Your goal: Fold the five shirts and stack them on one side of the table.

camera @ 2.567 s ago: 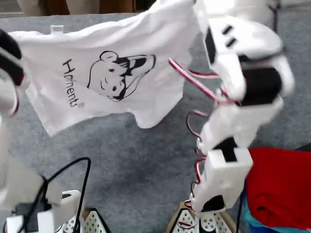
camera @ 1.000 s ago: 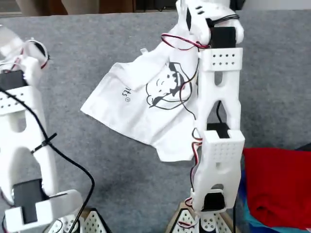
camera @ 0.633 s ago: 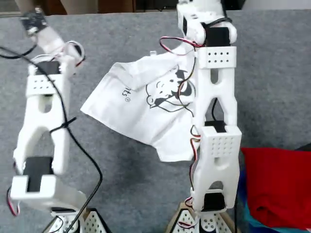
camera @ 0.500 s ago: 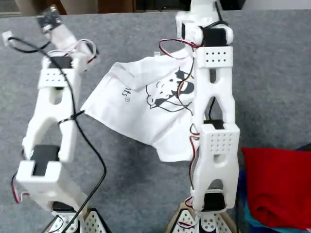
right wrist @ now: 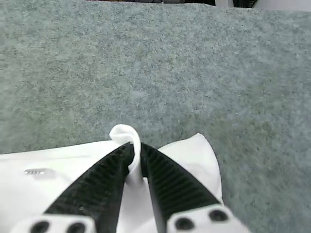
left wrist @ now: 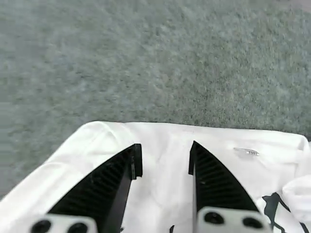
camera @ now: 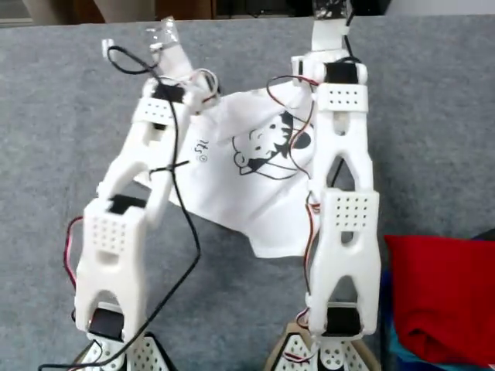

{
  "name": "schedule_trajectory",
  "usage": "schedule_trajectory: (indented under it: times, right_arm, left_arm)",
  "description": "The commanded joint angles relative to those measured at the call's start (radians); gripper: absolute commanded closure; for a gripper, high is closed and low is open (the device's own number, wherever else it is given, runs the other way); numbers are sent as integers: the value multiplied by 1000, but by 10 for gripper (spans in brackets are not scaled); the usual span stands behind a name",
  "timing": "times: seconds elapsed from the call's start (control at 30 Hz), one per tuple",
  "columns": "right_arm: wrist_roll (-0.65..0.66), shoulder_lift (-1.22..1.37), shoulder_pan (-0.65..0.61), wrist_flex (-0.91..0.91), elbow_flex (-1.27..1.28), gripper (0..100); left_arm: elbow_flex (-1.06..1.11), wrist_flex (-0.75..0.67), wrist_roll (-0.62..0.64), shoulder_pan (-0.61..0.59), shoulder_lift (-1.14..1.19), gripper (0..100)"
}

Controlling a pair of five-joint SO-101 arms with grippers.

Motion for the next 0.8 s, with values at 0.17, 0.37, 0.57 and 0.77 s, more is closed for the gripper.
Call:
schedule_trajectory:
  times: [0.17, 0.37, 0.57, 0.77]
  right_arm:
    - [-40, 45, 42, -140, -8, 994]
    - [-46, 50, 58, -172, -7, 994]
    - [-46, 50, 59, -172, -5, 994]
    - [-46, 50, 59, -172, -2, 994]
  left_arm:
    - [-470, 14, 6, 14, 328, 837]
    - [-773, 180, 8, 28, 483, 881]
    - [-962, 315, 23, 55, 526, 875]
    - [-973, 327, 69, 57, 529, 856]
